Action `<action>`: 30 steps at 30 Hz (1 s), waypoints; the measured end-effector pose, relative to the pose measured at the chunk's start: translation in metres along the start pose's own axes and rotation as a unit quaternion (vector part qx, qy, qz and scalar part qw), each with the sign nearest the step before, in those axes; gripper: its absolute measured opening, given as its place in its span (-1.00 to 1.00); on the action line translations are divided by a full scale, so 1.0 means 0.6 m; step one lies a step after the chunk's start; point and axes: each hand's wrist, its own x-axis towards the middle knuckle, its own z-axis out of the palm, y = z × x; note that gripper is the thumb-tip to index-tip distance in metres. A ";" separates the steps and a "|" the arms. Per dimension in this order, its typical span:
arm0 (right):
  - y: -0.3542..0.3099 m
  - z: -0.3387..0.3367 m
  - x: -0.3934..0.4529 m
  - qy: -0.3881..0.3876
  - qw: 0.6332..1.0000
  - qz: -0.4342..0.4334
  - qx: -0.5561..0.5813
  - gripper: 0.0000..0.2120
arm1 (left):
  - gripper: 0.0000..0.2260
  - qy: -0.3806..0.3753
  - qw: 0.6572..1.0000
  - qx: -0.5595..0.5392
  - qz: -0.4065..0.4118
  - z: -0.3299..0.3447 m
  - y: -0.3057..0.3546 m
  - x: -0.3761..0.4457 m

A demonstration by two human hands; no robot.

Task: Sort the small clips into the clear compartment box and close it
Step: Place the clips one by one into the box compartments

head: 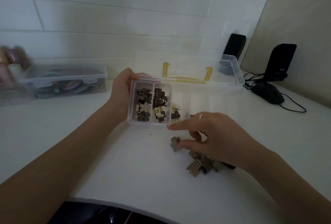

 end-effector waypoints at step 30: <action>-0.080 -0.007 0.117 0.179 0.980 -0.084 -0.024 -0.89 | -0.80 0.028 0.993 -0.075 -0.091 0.011 0.000 -0.007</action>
